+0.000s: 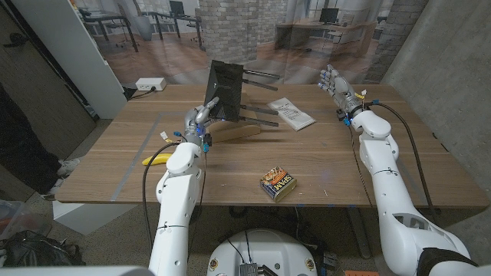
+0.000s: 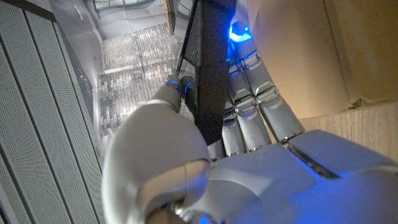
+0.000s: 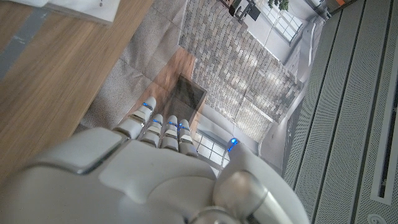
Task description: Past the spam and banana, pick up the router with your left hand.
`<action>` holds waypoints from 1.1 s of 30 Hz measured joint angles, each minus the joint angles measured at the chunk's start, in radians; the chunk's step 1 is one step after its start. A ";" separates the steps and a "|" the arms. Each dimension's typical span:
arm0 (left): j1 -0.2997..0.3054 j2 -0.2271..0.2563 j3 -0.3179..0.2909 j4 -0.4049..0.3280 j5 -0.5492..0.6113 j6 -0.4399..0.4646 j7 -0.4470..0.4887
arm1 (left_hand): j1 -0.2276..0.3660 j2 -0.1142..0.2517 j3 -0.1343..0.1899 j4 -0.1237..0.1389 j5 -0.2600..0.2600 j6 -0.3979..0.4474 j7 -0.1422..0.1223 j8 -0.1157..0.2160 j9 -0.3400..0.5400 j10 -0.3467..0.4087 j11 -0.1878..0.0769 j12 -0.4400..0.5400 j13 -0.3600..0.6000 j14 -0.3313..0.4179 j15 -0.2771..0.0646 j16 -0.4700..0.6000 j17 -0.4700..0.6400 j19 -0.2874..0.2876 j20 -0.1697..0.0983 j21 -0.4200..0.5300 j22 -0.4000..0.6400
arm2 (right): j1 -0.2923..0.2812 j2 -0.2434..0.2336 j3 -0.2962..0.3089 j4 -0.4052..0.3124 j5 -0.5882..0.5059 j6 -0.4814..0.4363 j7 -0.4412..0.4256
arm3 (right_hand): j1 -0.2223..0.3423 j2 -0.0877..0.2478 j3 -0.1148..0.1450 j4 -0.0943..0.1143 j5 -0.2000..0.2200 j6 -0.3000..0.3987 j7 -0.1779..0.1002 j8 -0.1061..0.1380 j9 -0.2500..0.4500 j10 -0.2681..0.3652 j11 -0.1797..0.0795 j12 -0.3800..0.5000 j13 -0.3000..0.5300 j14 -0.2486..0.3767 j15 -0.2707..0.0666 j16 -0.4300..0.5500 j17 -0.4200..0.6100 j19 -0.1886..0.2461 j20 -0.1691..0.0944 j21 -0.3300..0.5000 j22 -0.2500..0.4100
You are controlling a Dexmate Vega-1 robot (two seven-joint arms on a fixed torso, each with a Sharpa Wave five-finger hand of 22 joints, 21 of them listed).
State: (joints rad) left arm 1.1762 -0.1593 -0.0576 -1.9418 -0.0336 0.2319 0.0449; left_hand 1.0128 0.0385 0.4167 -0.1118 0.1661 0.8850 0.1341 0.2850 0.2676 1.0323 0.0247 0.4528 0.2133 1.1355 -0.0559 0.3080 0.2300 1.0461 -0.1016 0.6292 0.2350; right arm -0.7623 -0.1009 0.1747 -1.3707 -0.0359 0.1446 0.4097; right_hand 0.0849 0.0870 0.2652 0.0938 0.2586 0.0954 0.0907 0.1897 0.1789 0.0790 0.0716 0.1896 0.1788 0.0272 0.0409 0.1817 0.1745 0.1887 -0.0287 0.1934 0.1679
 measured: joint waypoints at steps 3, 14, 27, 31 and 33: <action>-0.007 0.006 -0.002 0.003 0.002 -0.006 -0.007 | 0.000 0.000 0.000 0.000 -0.002 0.000 0.000 0.000 0.002 0.000 0.000 0.000 0.011 0.000 0.000 0.000 0.000 0.000 0.000 0.000 0.000 | 0.000 0.000 0.000 0.000 -0.002 -0.005 -0.003 | 0.000 0.000 0.000 0.000 0.000 0.001 -0.001 0.000 0.000 0.000 0.000 0.000 0.000 0.000 0.000 0.000 0.000 0.000 0.000 0.000 0.000; -0.039 0.034 -0.009 0.022 0.010 -0.024 -0.023 | 0.000 0.000 0.000 0.000 0.001 0.003 0.003 -0.003 0.007 0.000 0.000 0.007 0.028 0.001 -0.001 0.000 -0.002 -0.007 -0.003 0.009 0.000 | -0.008 -0.002 0.006 -0.036 -0.008 -0.031 -0.016 | 0.000 0.000 0.000 0.000 0.000 0.007 0.004 0.003 0.000 0.009 -0.002 0.000 0.000 0.004 0.004 0.007 0.000 0.005 0.006 0.000 0.000; -0.081 0.058 -0.013 0.066 0.025 -0.079 -0.058 | 0.004 -0.004 0.004 0.004 0.001 0.003 0.003 -0.004 0.014 0.002 -0.002 0.007 0.115 0.002 -0.001 0.000 0.000 -0.007 -0.003 0.024 0.000 | -0.041 0.000 0.031 -0.118 -0.015 -0.060 -0.043 | 0.000 0.000 0.000 0.000 0.000 0.010 0.001 0.008 0.000 0.010 0.000 0.000 0.000 0.009 0.002 0.007 0.000 0.009 0.002 0.000 0.000; -0.095 0.065 -0.012 0.082 0.032 -0.096 -0.063 | 0.004 -0.004 0.004 0.004 0.001 0.003 0.003 -0.004 0.014 0.002 -0.002 0.010 0.122 0.002 -0.001 0.000 0.000 -0.009 -0.002 0.027 -0.003 | -0.046 0.001 0.036 -0.128 -0.018 -0.065 -0.053 | 0.000 0.000 0.000 0.000 0.000 0.014 0.004 0.008 0.000 0.010 0.000 0.000 0.000 0.011 0.000 0.007 0.000 0.009 0.002 0.000 0.000; -0.105 0.069 -0.010 0.094 0.036 -0.109 -0.066 | 0.004 -0.004 0.004 0.004 0.001 0.003 0.003 -0.004 0.014 0.002 -0.002 0.010 0.122 0.002 -0.001 0.000 0.000 -0.009 -0.002 0.027 -0.003 | -0.049 0.002 0.040 -0.134 -0.020 -0.067 -0.059 | 0.000 0.000 0.000 0.000 0.000 0.014 0.004 0.008 0.000 0.010 0.000 0.000 0.000 0.011 0.000 0.007 0.000 0.009 0.002 0.000 0.000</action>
State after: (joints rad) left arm 1.0716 -0.0899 -0.0672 -1.8483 0.0025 0.1226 -0.0215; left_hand 1.0167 0.0345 0.4211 -0.1074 0.1672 0.8883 0.1372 0.2812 0.2819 1.0342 0.0232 0.4626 0.3355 1.1374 -0.0568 0.3077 0.2304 1.0373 -0.1033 0.6562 0.2322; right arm -0.8110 -0.0985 0.2144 -1.5045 -0.0557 0.0776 0.3503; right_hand 0.0849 0.0870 0.2652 0.0938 0.2586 0.1091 0.0947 0.1973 0.1789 0.0894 0.0714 0.1896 0.1788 0.0379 0.0409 0.1887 0.1744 0.1976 -0.0268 0.1934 0.1679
